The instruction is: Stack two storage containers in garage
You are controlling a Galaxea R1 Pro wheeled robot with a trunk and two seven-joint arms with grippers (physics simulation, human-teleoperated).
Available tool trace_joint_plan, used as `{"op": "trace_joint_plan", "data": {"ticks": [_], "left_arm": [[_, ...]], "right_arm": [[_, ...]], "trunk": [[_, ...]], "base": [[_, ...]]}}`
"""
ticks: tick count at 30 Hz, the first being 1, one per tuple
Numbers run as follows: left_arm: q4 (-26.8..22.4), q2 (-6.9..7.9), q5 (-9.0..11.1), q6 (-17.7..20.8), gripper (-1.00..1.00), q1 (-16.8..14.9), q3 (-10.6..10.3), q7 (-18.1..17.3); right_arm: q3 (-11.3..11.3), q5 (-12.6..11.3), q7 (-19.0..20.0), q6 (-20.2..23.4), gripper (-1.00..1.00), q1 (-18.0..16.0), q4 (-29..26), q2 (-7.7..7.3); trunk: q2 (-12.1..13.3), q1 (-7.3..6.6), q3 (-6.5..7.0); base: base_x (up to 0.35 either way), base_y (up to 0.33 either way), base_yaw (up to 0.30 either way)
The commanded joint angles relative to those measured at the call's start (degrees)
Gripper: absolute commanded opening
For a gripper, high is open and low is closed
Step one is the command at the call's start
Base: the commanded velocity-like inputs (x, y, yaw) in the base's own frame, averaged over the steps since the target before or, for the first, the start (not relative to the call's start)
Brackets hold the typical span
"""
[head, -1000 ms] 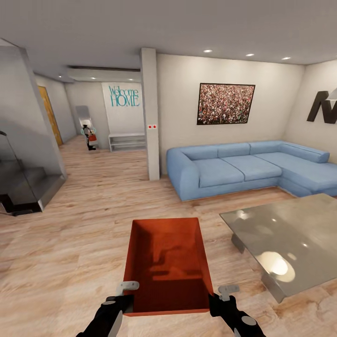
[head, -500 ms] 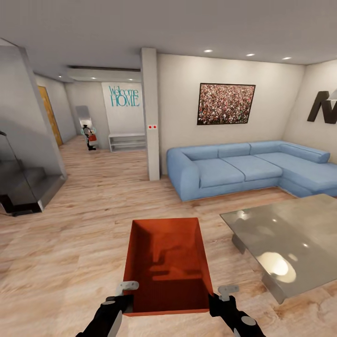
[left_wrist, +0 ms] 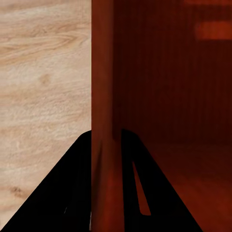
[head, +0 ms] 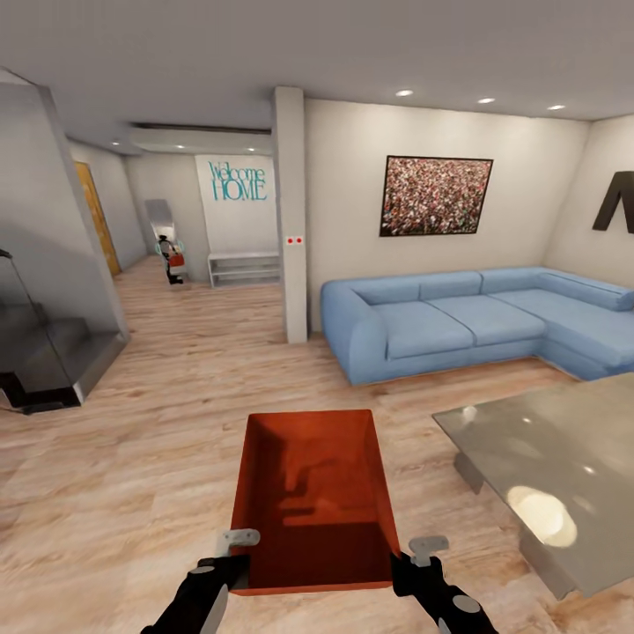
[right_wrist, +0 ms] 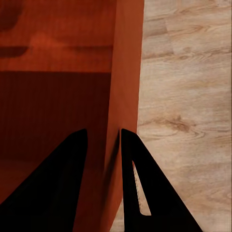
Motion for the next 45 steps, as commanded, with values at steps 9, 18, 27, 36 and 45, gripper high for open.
{"op": "trace_joint_plan", "data": {"ticks": [9, 18, 27, 36, 45], "left_arm": [[-0.10, 0.45, -1.49, 0.53, -1.00, -0.08, 0.57, 0.76], [-0.10, 0.45, -1.48, 0.44, -1.00, -0.08, 0.57, 0.76], [-0.10, 0.45, -1.49, 0.45, -1.00, -0.08, 0.57, 0.76], [-0.10, 0.45, -1.49, 0.52, -1.00, -0.08, 0.57, 0.76], [-0.10, 0.45, -1.49, 0.53, -1.00, -0.08, 0.57, 0.76]], "right_arm": [[0.81, 0.73, 0.24, 0.23, -1.00, 0.00, -0.17, -0.13], [0.81, 0.73, 0.43, 0.27, -1.00, 0.00, -0.17, -0.13], [0.81, 0.73, 0.48, 0.24, -1.00, 0.00, -0.17, -0.13], [0.81, 0.73, 0.69, 0.23, -1.00, 0.00, -0.17, -0.13], [0.81, 0.73, 0.70, 0.23, -1.00, 0.00, -0.17, -0.13]], "trunk": [[-0.13, 0.06, 0.19], [-0.13, 0.06, 0.65], [-0.13, 0.06, 1.19], [-0.13, 0.06, 1.21], [-0.13, 0.06, 1.21]], "base": [[0.241, 0.184, 0.190], [0.122, 0.092, 0.100], [0.001, 0.001, 0.105], [0.000, 0.000, 0.085], [0.000, 0.000, 0.244]]}}
